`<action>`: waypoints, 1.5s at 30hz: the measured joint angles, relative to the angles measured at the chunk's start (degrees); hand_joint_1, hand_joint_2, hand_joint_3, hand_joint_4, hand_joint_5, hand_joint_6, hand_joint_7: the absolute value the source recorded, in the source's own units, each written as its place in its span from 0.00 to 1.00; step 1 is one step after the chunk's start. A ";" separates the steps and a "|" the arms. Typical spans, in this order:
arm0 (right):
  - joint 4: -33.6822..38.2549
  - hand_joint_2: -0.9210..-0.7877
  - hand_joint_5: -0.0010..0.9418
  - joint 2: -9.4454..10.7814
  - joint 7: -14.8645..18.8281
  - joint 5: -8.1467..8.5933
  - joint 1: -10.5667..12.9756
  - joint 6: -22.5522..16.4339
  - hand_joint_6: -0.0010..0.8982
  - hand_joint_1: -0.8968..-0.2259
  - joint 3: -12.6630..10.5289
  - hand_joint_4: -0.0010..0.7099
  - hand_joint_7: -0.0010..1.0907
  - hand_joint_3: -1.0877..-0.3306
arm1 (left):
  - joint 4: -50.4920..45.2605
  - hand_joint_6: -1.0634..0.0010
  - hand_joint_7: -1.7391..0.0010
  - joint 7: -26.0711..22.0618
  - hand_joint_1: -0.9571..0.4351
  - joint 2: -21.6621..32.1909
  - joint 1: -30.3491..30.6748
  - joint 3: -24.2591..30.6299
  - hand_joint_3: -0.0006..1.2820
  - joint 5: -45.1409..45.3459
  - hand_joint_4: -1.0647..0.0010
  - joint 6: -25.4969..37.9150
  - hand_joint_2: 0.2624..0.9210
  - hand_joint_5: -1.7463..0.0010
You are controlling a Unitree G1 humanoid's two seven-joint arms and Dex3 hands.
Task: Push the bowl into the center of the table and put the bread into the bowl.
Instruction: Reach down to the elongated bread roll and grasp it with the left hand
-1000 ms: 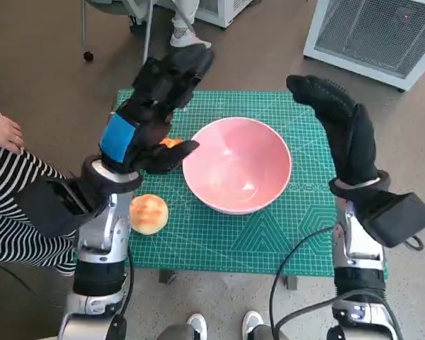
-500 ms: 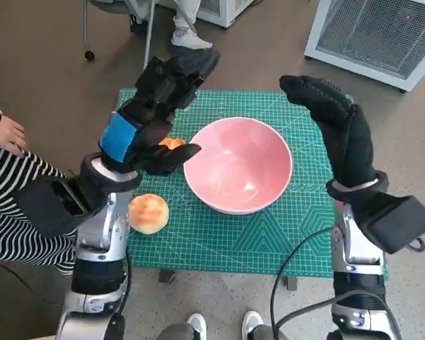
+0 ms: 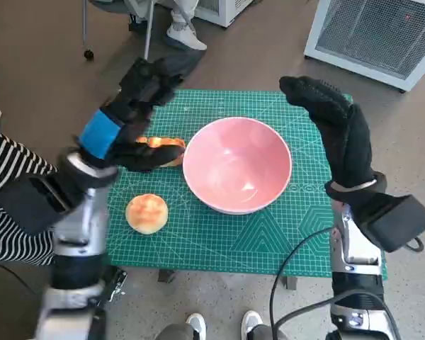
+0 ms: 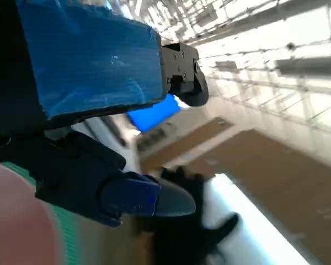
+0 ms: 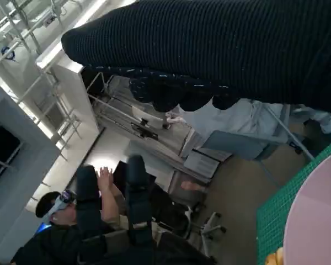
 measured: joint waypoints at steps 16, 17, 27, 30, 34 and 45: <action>1.04 0.00 0.00 0.01 -0.56 0.11 0.11 -0.77 0.08 0.12 -0.36 0.33 0.58 0.47 | 10.02 0.79 0.94 -4.32 0.56 15.51 -7.38 -4.34 0.00 12.48 0.89 11.04 0.71 1.00; 1.12 0.00 0.00 0.02 -0.57 0.11 0.12 -0.84 0.08 0.12 -0.36 0.33 0.58 0.47 | 10.55 0.79 0.94 -4.57 0.57 15.69 -7.67 -4.86 0.00 12.94 0.89 11.66 0.71 1.00; 1.12 0.00 0.00 0.10 -0.98 0.15 0.51 -0.86 0.07 0.12 -0.47 0.32 0.58 0.47 | 26.41 0.79 0.97 -8.21 0.67 14.87 -13.81 -10.40 0.00 15.24 0.90 6.64 0.72 1.00; 1.11 0.00 0.00 0.12 -1.05 0.18 0.61 -0.86 0.07 0.12 -0.48 0.32 0.58 0.47 | 31.05 0.79 0.98 -8.67 0.69 13.95 -15.82 -12.10 0.01 16.67 0.90 5.35 0.73 1.00; 1.11 0.00 0.00 0.12 -1.06 0.20 0.72 -0.87 0.07 0.11 -0.48 0.32 0.57 0.48 | 35.95 0.79 0.98 -8.48 0.68 12.81 -18.06 -14.52 0.01 19.40 0.91 5.03 0.73 1.00; 1.01 0.00 0.00 0.05 -1.05 0.54 1.07 -0.86 0.08 0.10 -0.68 0.33 0.56 0.48 | 45.70 0.79 0.99 -4.62 0.63 8.71 -22.60 -20.58 0.01 26.95 0.90 5.15 0.75 1.00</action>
